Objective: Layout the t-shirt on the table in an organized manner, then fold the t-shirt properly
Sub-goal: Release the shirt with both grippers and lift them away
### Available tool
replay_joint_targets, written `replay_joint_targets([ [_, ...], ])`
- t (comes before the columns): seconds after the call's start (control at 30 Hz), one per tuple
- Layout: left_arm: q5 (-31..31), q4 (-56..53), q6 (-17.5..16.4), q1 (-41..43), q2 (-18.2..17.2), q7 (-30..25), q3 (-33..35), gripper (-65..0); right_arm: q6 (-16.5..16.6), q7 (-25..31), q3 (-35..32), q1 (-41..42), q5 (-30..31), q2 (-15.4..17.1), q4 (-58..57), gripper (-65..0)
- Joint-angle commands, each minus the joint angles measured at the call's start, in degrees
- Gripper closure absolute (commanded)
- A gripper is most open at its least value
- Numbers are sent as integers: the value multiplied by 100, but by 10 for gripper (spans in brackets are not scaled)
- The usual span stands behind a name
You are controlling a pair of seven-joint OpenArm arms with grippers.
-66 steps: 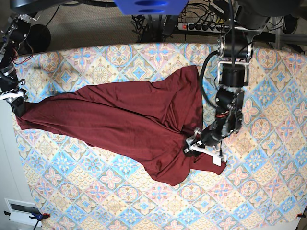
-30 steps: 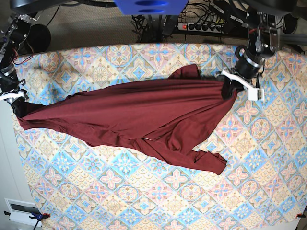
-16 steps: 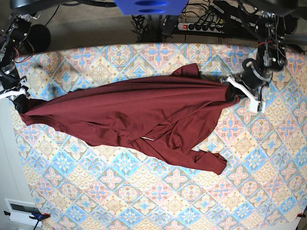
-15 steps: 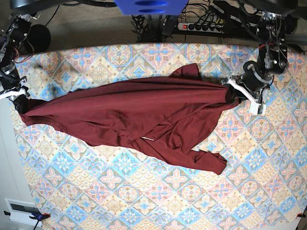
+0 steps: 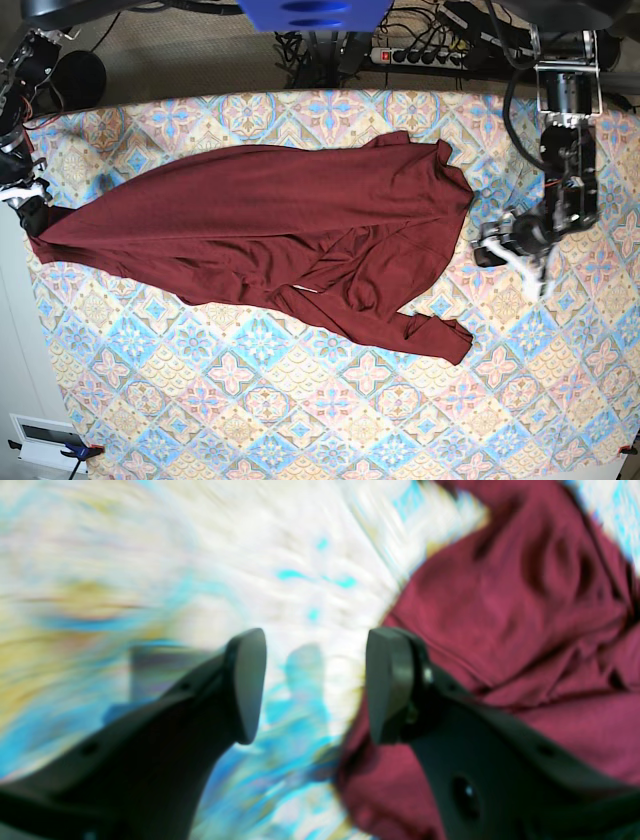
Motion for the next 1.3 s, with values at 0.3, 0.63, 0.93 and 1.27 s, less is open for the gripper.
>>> replay_joint_targets([
  [0.3, -31, -604, -8, -318, -100, -1084, 1855, -317, 19, 153, 174, -43, 53, 146, 109, 0],
  [0.63, -93, -323, -17, -326, -91, -1541, 1574, 0, 19, 153, 147, -34, 53, 146, 91, 0],
  [0.93, -1895, 565, -17, -309, -469, -1348, -931, 0, 19, -260, 138, -139, 53, 146, 91, 0],
  [1.27, -3416, 547, -17, 157, -1428, -1040, -3024, 0, 19, -1377, 121, -113, 80, 146, 161, -187],
])
